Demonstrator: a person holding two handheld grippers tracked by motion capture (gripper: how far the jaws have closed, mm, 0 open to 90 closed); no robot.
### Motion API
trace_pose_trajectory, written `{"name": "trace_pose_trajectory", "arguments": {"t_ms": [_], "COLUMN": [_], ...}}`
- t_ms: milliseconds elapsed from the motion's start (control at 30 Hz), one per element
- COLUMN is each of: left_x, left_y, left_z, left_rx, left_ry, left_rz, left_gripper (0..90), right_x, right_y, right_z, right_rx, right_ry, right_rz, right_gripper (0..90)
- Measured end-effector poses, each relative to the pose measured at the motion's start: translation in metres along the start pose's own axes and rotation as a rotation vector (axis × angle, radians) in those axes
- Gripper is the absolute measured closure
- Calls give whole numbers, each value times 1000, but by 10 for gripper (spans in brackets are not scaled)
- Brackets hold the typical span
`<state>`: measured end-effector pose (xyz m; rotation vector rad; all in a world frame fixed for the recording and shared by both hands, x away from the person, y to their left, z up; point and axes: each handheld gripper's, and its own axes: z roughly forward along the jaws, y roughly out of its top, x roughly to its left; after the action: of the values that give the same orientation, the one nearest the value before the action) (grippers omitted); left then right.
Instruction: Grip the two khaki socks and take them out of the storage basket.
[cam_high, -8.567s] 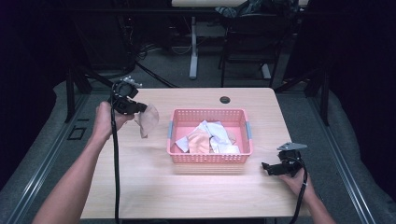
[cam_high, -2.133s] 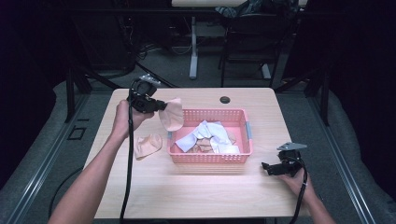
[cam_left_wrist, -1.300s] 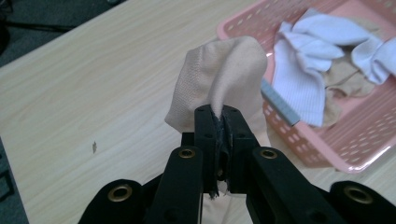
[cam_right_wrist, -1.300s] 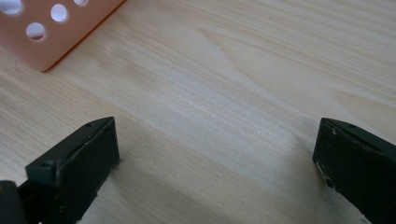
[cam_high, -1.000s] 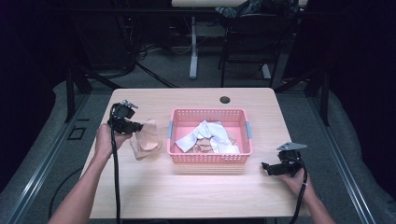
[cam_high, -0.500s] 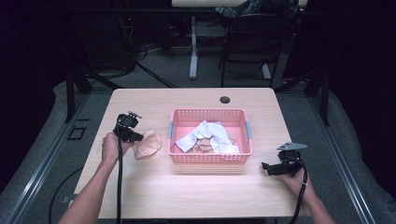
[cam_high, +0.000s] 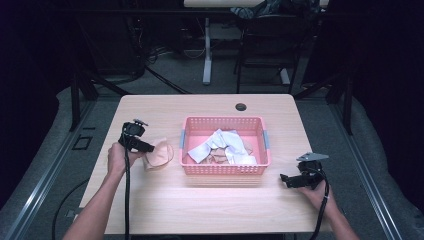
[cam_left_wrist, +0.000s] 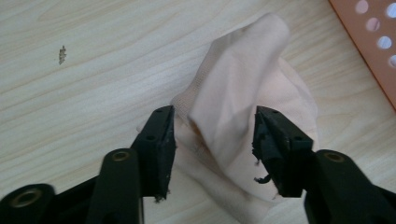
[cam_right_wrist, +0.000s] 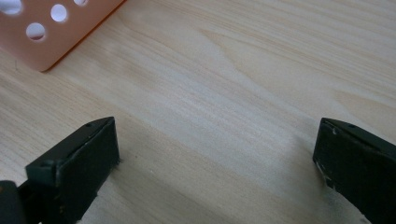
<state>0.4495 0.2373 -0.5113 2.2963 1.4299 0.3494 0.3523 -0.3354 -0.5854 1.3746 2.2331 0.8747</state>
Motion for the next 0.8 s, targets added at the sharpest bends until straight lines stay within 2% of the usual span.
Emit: {"name": "trace_pose_trajectory", "arguments": {"t_ms": [100,133,167,200,267,533,700,800], "left_x": [0,0,0,-1,-3,-11,-14,-15], "left_y": [0,0,0,0,0,-12,-25,-35], "left_z": [-4,-6,-9,-12,-18,-41,-50,-52], "left_rx": [-9,-19,-27,-35,-51,-111,-125,-136], "left_ry": [-11,-14,-14,-18,-22,-14,-6,-13], "left_rz": [-16,-20,-16,-24,-15,8,20,11], "left_gripper": [343,271,271,238,190,141,100,83], "right_x": [0,0,0,0,0,0,0,0], "right_y": [0,0,0,0,0,0,0,0], "right_z": [0,0,0,0,0,0,0,0], "right_rx": [1,1,1,1,1,1,1,1], "right_ry": [3,3,3,3,3,3,3,2], "right_rz": [-2,-2,-2,-2,-1,-2,-1,-1], "right_gripper": [0,0,0,0,0,0,0,0]}}
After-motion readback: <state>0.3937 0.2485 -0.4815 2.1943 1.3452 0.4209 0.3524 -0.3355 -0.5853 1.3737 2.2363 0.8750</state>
